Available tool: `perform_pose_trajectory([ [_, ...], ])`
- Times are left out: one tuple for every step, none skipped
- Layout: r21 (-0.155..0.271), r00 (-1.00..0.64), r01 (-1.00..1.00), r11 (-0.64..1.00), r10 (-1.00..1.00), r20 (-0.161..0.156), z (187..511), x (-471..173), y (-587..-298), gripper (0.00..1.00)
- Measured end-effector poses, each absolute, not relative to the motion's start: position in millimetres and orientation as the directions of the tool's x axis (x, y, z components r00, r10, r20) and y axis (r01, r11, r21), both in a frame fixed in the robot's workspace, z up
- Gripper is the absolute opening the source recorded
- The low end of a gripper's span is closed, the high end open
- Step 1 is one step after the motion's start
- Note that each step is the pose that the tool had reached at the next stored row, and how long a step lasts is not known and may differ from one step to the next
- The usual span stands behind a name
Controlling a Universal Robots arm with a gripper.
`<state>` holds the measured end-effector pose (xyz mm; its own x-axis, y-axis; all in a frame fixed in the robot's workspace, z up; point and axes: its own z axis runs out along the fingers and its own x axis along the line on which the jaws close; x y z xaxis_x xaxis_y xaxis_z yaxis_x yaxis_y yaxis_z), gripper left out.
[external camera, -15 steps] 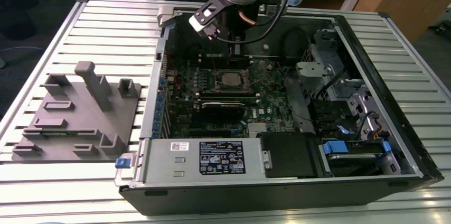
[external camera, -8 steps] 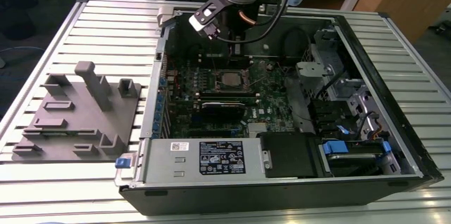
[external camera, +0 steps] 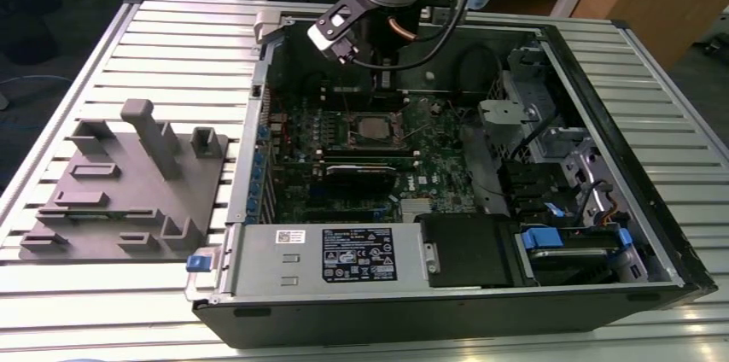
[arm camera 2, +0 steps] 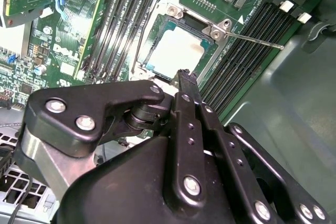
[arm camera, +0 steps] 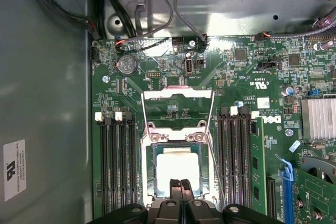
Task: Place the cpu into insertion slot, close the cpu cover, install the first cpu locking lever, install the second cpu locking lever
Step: 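Close the cpu cover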
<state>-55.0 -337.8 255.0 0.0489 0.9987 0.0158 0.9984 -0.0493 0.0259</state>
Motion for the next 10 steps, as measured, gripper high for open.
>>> perform_pose_trajectory([
  [0.026,0.049,0.998,-0.049,0.999,0.016,255.0,-54.4,-337.8,0.11],
  [0.026,0.049,0.998,-0.049,0.999,0.016,255.0,-53.8,-337.8,0.11],
  [0.026,0.049,0.998,-0.049,0.999,0.016,255.0,-53.8,-337.7,0.11],
  [0.026,0.049,0.998,-0.049,0.999,0.016,255.1,-53.8,-337.7,0.11],
  [0.026,0.049,0.998,-0.049,0.999,0.016,255.3,-53.8,-337.7,0.11],
  [0.026,0.049,0.998,-0.049,0.999,0.016,255.4,-53.8,-337.7,0.11],
  [0.026,0.049,0.998,-0.049,0.999,0.016,256.7,-53.8,-337.8,0.11],
  [0.026,0.049,0.998,-0.049,0.999,0.016,257.9,-53.8,-337.8,0.11],
  [0.026,0.049,0.998,-0.049,0.999,0.016,257.9,-53.8,-337.8,0.11],
  [0.026,0.049,0.998,-0.049,0.999,0.016,257.9,-53.8,-337.8,0.11],
])
